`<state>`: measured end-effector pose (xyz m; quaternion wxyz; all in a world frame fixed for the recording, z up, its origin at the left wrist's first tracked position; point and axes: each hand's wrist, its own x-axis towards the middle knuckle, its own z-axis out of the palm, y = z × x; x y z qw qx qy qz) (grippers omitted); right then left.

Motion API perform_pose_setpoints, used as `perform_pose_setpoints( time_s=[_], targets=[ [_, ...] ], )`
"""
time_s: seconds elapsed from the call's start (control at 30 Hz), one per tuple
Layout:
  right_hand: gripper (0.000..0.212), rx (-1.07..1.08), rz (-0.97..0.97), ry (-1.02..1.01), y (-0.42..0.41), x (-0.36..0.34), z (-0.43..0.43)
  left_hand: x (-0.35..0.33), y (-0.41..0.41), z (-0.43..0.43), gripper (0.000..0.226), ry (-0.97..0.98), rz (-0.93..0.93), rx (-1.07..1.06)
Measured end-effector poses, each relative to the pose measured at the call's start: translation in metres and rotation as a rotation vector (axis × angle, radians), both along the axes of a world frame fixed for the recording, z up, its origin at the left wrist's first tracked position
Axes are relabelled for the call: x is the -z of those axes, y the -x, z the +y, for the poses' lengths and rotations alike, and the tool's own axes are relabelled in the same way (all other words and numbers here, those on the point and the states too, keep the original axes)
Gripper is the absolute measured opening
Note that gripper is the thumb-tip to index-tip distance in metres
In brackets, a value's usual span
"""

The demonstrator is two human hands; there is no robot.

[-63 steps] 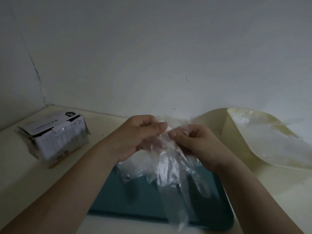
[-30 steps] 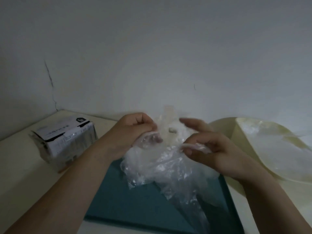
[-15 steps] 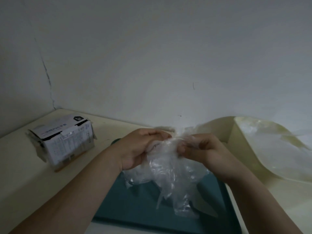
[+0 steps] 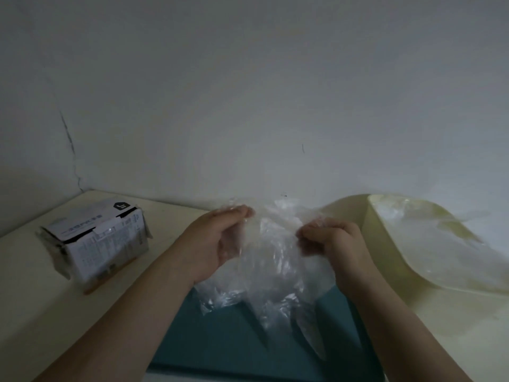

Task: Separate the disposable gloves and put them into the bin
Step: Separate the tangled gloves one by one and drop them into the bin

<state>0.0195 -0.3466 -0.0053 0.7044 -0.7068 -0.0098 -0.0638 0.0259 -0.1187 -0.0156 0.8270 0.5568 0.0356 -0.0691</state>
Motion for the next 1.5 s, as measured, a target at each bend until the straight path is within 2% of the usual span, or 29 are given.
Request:
perform_pose_setpoints(
  time_s=[0.07,0.1,0.2,0.27,0.37,0.43,0.57,0.73,0.8,0.87,0.93,0.97,1.03,1.13,1.2,1.27,1.37,1.5],
  targets=[
    [0.015,0.094,-0.052,0.069,0.002,-0.004,-0.003,-0.005,0.003,0.002,0.014,-0.088,-0.037,-0.066],
    [0.014,0.067,-0.089,0.098,0.006,-0.009,-0.006,-0.007,0.003,0.002,0.017,-0.162,-0.082,-0.083],
    [0.016,-0.312,-0.220,0.192,0.026,-0.035,-0.011,-0.019,0.011,-0.002,0.022,-0.362,-0.122,-0.094],
    [0.014,-0.495,-0.289,0.363,0.040,-0.050,-0.012,-0.031,0.018,-0.005,0.038,-0.445,-0.139,-0.012],
    [0.014,-0.402,-0.406,0.696,0.045,-0.063,-0.009,-0.053,0.029,-0.011,0.031,-0.609,-0.235,0.179],
    [0.014,-0.360,-0.392,0.712,0.049,-0.069,-0.004,-0.067,0.039,-0.017,0.024,-0.661,-0.298,0.280],
    [0.016,-0.369,-0.284,0.467,0.055,-0.064,-0.007,-0.069,0.042,-0.017,0.019,-0.625,-0.341,0.235],
    [0.026,-0.344,-0.159,0.199,0.067,-0.057,-0.014,-0.084,0.045,0.007,0.013,-0.607,-0.292,0.065],
    [0.026,-0.325,-0.145,0.148,0.065,-0.055,-0.016,-0.086,0.046,0.010,0.018,-0.485,-0.259,-0.052],
    [0.032,-0.313,-0.141,0.109,0.062,-0.054,-0.019,-0.085,0.046,0.009,0.035,-0.243,-0.198,-0.106],
    [0.024,-0.301,-0.118,0.090,0.061,-0.055,-0.023,-0.081,0.050,0.000,0.057,0.003,-0.098,0.011],
    [0.018,-0.291,-0.109,0.093,0.060,-0.057,-0.025,-0.075,0.051,-0.006,0.064,0.067,-0.038,0.087],
    [0.019,-0.227,-0.112,0.156,0.058,-0.060,-0.031,-0.067,0.057,-0.021,0.064,0.031,0.008,0.192],
    [0.026,-0.129,-0.121,0.278,0.046,-0.070,-0.052,-0.060,0.052,-0.051,0.046,-0.176,-0.043,0.266],
    [0.027,-0.073,-0.121,0.321,0.036,-0.079,-0.062,-0.062,0.044,-0.060,0.034,-0.194,-0.099,0.249],
    [0.025,0.083,-0.156,0.408,0.018,-0.088,-0.094,-0.067,0.031,-0.082,0.026,-0.233,-0.121,0.202],
    [0.024,0.277,-0.150,0.538,-0.011,-0.099,-0.146,-0.075,0.021,-0.103,0.024,-0.292,-0.147,0.228],
    [0.032,0.365,-0.090,0.881,-0.042,-0.084,-0.190,-0.095,0.019,-0.111,0.021,-0.324,-0.239,0.244]
  ],
)
